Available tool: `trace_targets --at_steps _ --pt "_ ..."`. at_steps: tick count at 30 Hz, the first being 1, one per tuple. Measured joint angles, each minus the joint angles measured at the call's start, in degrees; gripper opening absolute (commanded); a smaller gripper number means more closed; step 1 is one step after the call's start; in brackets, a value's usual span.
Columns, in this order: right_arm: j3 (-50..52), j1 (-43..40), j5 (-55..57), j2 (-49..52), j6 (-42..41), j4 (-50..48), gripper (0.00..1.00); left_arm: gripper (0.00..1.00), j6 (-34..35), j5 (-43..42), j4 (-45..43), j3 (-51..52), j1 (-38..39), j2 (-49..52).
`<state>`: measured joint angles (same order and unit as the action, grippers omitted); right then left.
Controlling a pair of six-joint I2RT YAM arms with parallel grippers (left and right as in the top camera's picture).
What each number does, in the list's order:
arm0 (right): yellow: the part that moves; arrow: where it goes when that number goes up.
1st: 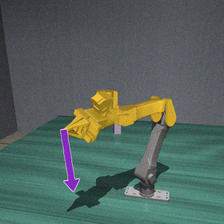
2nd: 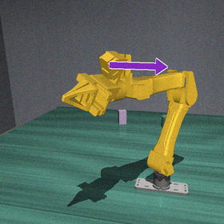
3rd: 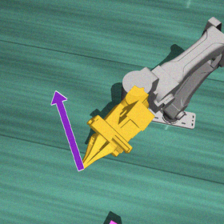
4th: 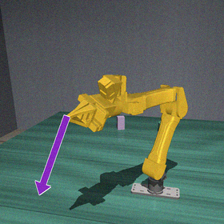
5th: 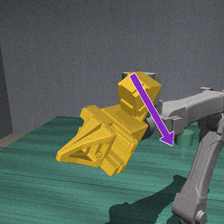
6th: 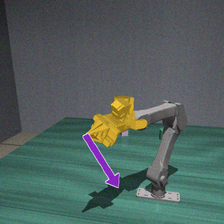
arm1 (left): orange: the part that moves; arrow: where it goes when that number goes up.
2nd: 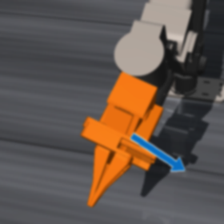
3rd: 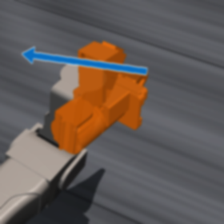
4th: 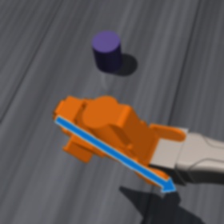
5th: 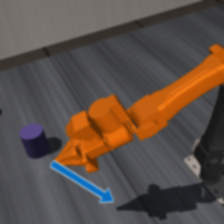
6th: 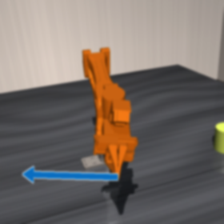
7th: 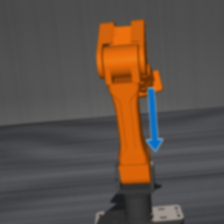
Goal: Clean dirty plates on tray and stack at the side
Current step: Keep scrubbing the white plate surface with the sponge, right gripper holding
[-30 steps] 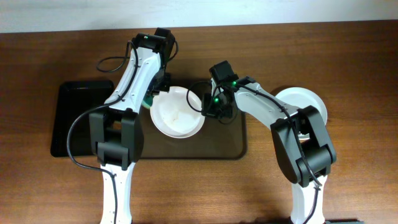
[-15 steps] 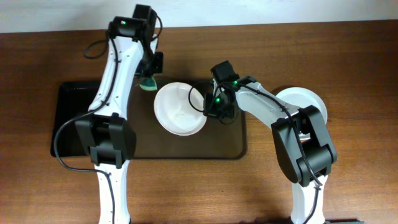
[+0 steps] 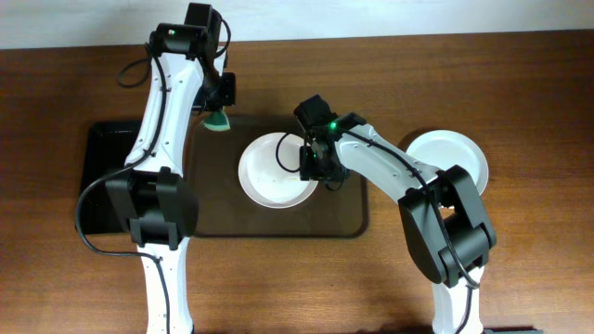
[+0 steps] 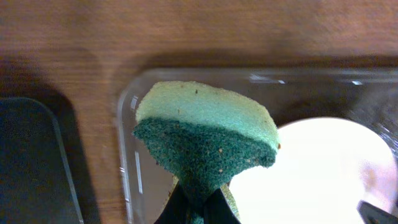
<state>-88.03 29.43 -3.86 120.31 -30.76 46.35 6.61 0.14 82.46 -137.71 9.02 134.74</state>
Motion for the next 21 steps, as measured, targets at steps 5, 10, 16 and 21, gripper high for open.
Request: trace_targets --at_steps 5,10,16,21 --pt "0.0 -0.09 0.46 0.0 -0.74 -0.72 0.59 0.01 0.0 -5.7 1.9 3.15 0.55 0.0" --pt "0.0 -0.09 0.39 0.55 -1.77 -1.25 0.42 0.01 -0.22 -8.98 -1.14 12.37 2.67 0.0" --pt "0.0 -0.09 0.39 1.01 -1.84 -1.6 0.04 0.01 -2.16 -14.01 -5.55 19.04 5.29 0.0" --pt "0.0 -0.09 0.17 1.01 -2.47 -2.01 0.04 0.01 -2.56 -14.95 -5.77 20.06 5.92 0.0"
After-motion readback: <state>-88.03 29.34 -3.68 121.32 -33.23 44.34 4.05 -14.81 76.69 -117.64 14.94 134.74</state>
